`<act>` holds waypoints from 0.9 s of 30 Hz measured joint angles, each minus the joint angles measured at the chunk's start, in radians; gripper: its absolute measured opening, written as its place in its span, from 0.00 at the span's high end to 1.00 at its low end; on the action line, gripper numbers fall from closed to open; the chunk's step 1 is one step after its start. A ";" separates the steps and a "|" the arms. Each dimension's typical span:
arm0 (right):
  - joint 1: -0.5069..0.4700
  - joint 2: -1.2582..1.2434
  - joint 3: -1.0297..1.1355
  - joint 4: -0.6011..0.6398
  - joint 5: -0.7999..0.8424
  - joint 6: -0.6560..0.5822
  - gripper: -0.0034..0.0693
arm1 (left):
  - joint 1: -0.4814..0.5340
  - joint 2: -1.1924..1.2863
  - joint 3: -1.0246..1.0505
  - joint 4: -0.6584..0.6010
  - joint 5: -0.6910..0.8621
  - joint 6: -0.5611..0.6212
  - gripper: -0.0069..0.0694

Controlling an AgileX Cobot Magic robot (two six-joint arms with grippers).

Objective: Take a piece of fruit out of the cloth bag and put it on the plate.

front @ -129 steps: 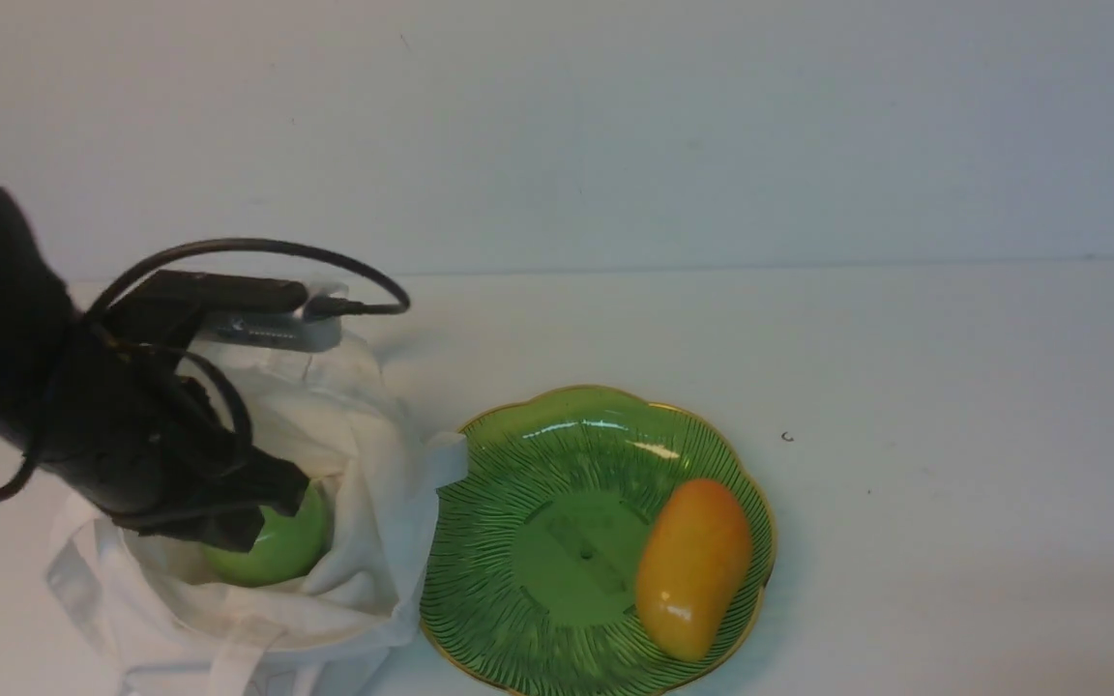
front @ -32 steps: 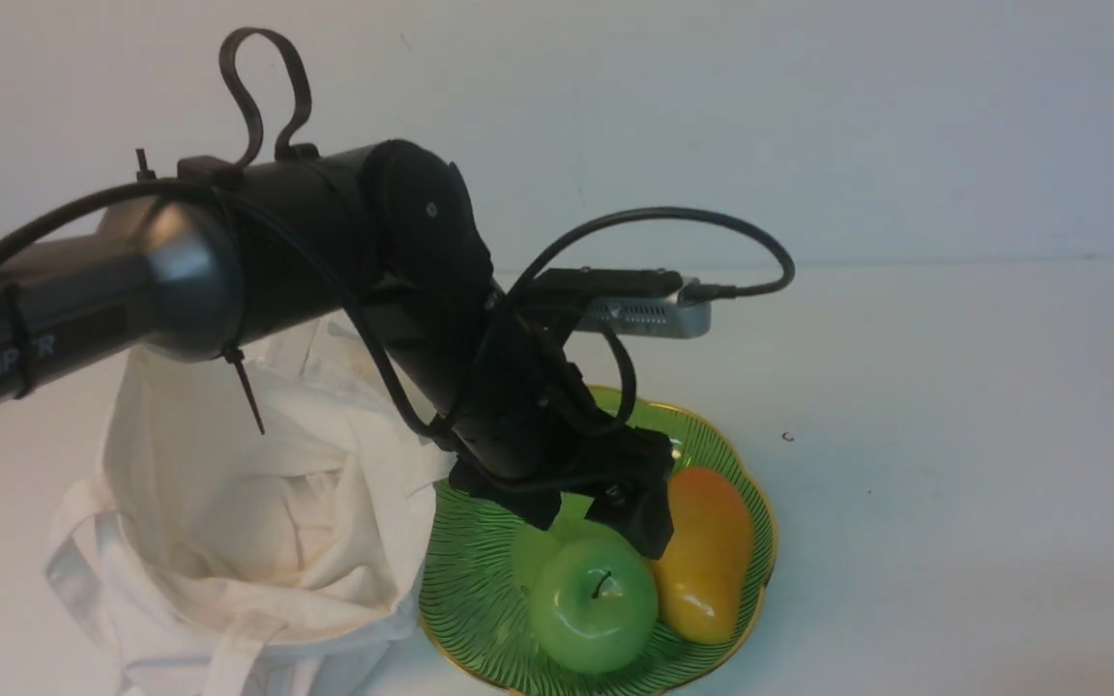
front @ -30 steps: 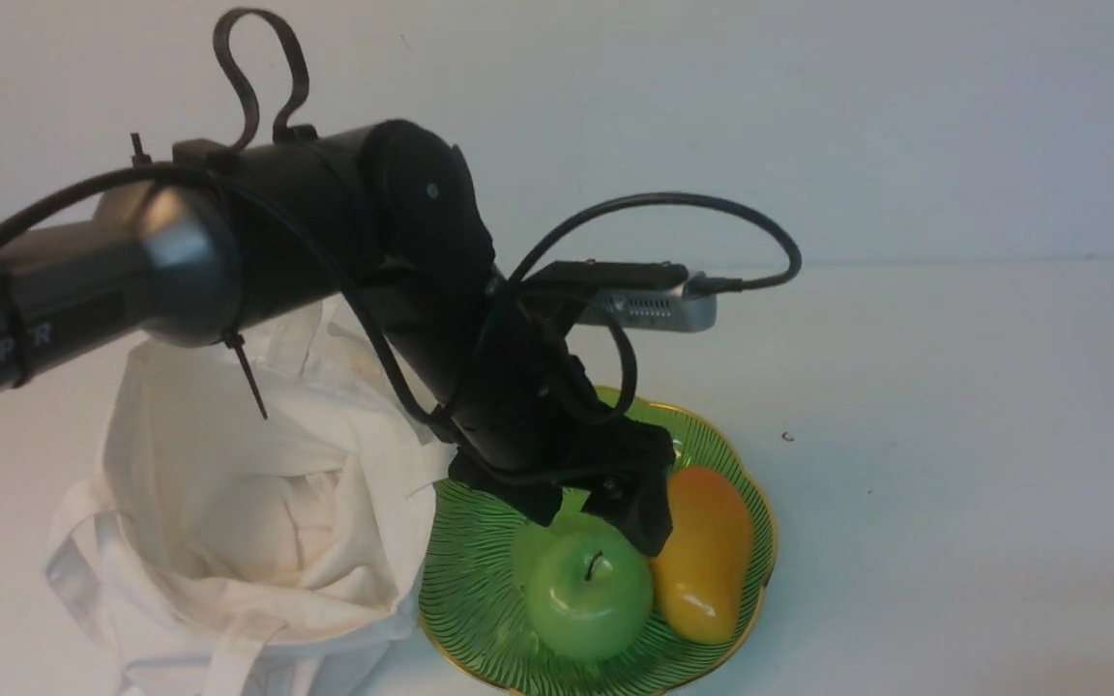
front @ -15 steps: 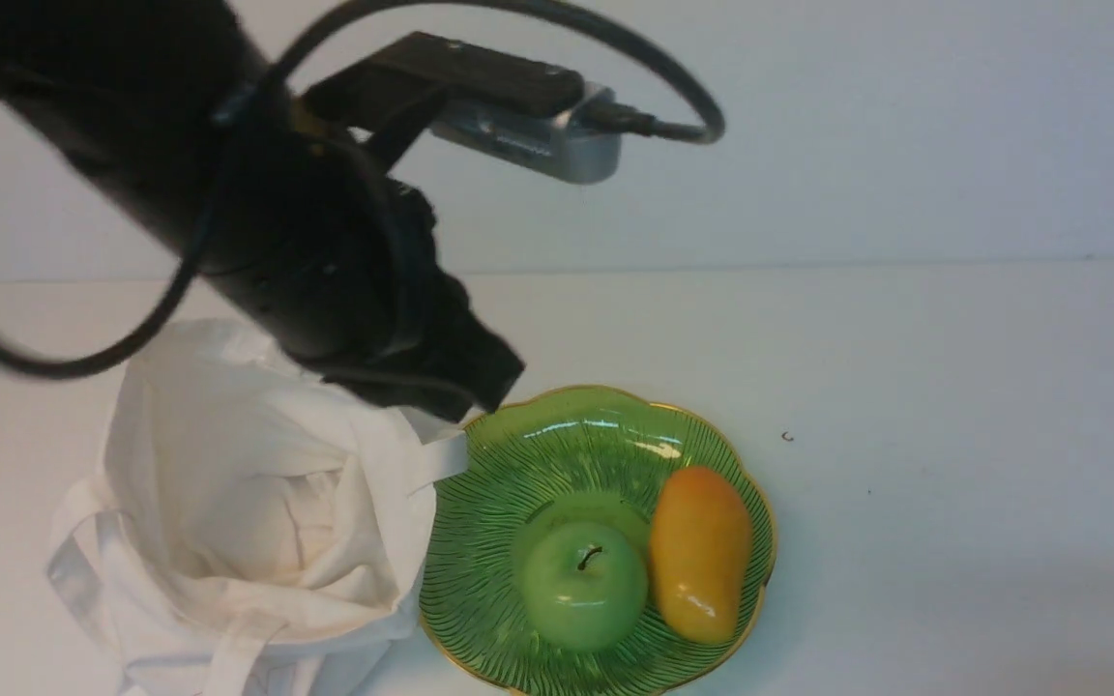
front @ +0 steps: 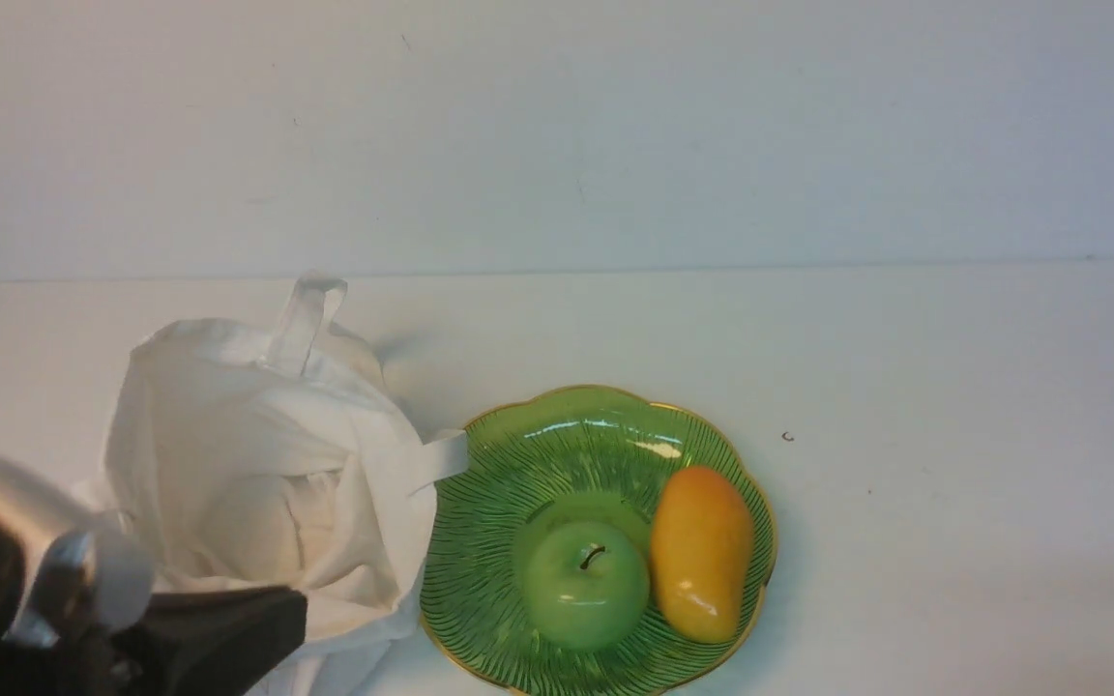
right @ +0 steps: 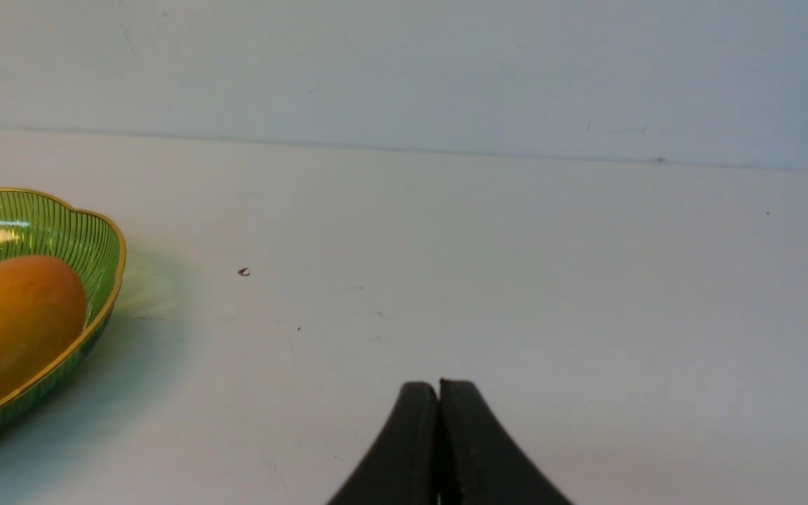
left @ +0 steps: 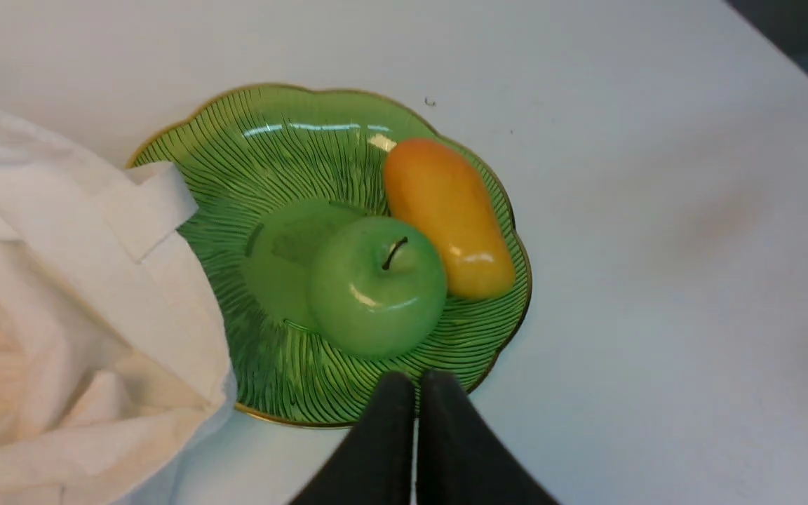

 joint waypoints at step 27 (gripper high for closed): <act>0.000 0.000 0.000 0.000 0.000 0.000 0.97 | 0.308 -0.463 0.480 0.351 -0.250 -0.045 0.92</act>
